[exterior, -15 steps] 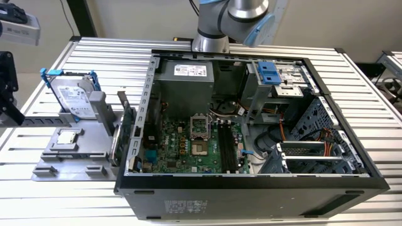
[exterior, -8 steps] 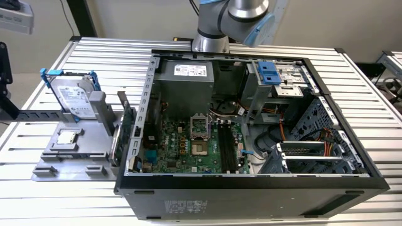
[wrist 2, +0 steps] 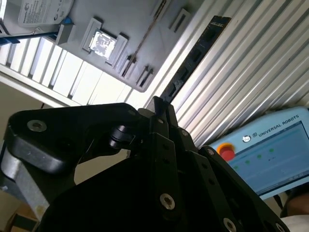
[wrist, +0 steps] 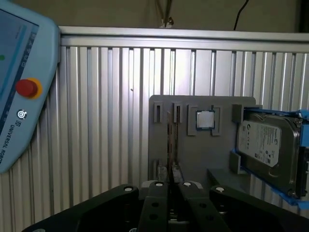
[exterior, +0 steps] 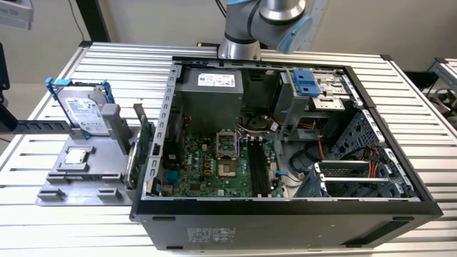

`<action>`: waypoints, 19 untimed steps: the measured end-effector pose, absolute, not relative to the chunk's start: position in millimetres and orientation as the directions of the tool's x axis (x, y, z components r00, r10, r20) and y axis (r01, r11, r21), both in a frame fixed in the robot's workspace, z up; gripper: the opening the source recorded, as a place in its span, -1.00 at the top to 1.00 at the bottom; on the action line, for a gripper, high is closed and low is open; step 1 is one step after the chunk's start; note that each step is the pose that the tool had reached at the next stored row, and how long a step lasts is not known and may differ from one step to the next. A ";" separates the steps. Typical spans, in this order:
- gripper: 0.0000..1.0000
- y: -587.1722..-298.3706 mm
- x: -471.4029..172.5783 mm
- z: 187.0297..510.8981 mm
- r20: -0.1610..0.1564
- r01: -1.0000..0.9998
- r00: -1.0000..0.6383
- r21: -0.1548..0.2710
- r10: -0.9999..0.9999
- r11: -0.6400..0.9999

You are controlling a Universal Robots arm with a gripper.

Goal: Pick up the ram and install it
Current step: 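Pick up the ram and move it above insertion slot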

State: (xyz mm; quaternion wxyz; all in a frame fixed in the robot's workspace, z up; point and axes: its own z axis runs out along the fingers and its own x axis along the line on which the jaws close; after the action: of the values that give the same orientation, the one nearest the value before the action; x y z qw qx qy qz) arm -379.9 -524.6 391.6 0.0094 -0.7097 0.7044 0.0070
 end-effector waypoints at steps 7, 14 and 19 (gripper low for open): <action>1.00 -524.6 -378.6 391.8 -0.023 -1.000 0.008 -0.003 -1.000 -0.008; 1.00 -524.6 -374.0 391.7 -0.023 -1.000 0.008 -0.004 -1.000 -0.008; 1.00 -524.6 -369.0 391.7 -0.023 -1.000 0.008 -0.004 -1.000 -0.008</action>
State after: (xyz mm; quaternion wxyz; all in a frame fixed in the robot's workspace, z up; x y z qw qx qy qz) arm -369.0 -524.6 391.7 0.0094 -0.7098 0.7044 0.0069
